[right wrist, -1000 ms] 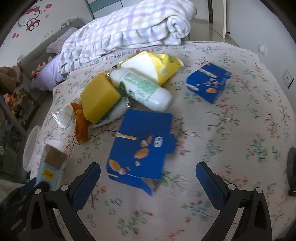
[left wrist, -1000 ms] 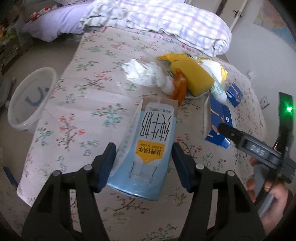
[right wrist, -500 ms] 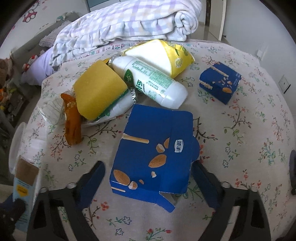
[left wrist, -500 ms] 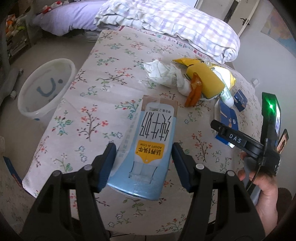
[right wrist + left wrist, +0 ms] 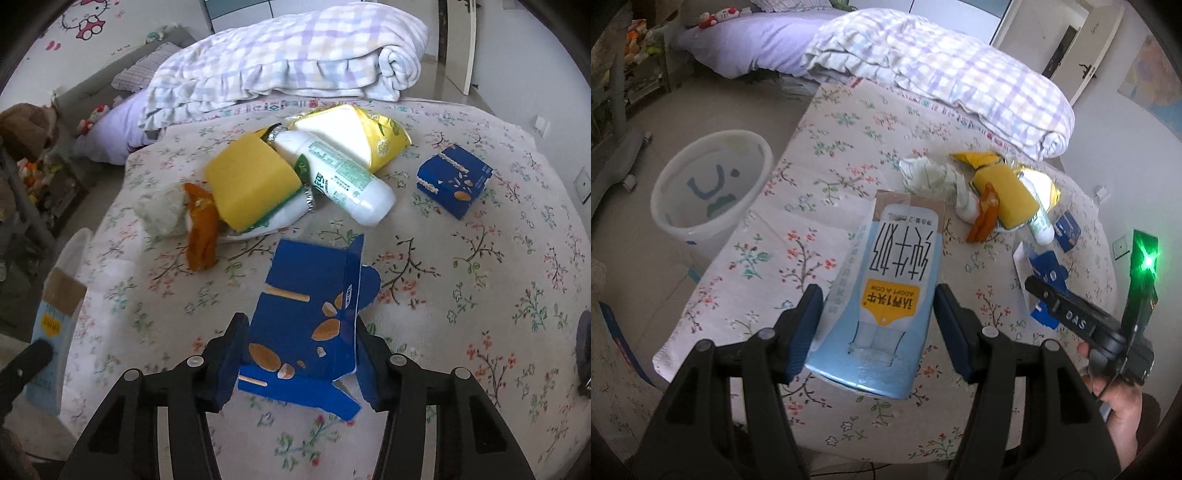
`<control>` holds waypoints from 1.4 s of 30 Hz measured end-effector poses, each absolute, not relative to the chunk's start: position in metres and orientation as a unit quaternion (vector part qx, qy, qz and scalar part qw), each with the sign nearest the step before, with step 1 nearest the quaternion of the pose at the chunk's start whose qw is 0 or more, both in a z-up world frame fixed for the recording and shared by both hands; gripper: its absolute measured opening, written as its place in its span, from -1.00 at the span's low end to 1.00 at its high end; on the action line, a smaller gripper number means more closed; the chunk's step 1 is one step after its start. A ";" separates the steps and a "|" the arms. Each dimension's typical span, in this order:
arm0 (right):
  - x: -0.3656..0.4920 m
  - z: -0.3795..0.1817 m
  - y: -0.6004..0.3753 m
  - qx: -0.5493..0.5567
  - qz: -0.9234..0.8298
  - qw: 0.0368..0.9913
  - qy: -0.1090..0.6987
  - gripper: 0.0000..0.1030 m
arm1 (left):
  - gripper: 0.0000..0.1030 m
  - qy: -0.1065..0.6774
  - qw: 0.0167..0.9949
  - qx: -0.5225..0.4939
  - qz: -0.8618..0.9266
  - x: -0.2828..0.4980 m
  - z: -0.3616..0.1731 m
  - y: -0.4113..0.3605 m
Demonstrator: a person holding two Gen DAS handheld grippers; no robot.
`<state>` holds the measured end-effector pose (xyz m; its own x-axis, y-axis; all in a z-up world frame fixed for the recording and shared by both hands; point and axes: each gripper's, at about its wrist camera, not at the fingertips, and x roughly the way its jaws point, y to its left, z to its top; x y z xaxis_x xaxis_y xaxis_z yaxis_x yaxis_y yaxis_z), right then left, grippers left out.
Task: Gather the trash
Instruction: 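Close the left tool on the milk carton while the right tool grasps the blue box, then carry both items over the wastebasket and open both tools to drop them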
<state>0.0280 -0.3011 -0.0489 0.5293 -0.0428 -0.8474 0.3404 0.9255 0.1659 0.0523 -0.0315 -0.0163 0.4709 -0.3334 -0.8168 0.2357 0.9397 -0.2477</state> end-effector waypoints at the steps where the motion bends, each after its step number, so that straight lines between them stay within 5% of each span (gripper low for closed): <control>1: 0.025 -0.046 -0.301 0.160 -0.109 0.861 0.471 0.05 | 0.23 0.485 0.857 -0.051 -0.165 0.052 -0.014 -0.030; 23: 0.062 0.019 -0.238 0.163 0.013 0.878 0.449 0.05 | 0.23 0.447 0.886 -0.046 -0.118 0.100 0.044 0.036; 42: 0.161 -0.004 -0.132 0.159 0.118 0.861 0.469 0.05 | 0.25 0.447 0.888 -0.100 -0.041 0.186 -0.011 0.117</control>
<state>0.1613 -0.1319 -0.0041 0.5324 0.3523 -0.7697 -0.0534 0.9214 0.3848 0.1860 0.1173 -0.0106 0.5967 -0.1616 -0.7860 -0.0171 0.9767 -0.2138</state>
